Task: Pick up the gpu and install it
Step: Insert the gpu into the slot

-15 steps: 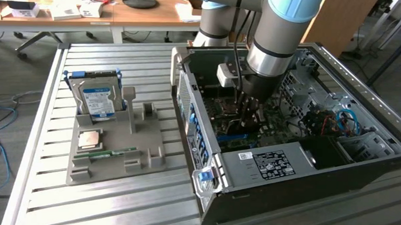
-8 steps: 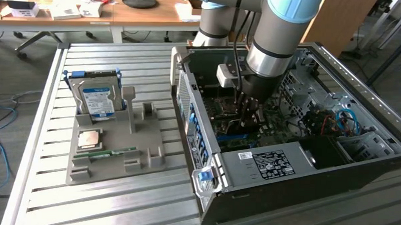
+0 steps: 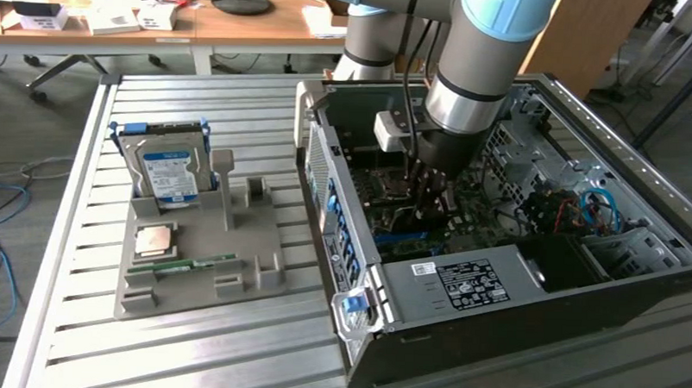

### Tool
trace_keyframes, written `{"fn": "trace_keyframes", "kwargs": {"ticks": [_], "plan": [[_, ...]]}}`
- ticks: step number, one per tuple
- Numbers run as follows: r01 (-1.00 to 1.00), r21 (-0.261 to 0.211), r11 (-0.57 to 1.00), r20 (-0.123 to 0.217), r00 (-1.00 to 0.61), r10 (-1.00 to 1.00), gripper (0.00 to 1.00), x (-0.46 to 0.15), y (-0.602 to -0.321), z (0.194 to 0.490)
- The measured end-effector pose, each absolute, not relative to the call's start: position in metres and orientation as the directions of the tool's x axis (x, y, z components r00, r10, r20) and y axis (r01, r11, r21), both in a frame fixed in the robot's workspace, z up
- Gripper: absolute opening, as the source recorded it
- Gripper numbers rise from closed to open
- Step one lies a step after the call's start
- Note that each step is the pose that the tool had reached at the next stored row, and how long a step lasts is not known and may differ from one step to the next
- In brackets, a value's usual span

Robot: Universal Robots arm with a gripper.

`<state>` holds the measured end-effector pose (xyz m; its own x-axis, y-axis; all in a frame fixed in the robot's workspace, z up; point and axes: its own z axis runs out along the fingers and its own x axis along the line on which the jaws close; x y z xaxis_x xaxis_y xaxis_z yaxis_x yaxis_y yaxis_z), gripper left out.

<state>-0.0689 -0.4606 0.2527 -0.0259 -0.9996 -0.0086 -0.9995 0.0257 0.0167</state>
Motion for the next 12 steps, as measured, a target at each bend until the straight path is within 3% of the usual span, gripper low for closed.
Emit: {"fn": "trace_keyframes", "kwargs": {"ticks": [12], "plan": [[-1.0,0.017,0.026,-0.009,-0.026,-1.0,0.26,-0.069,-0.4592,0.252]]}}
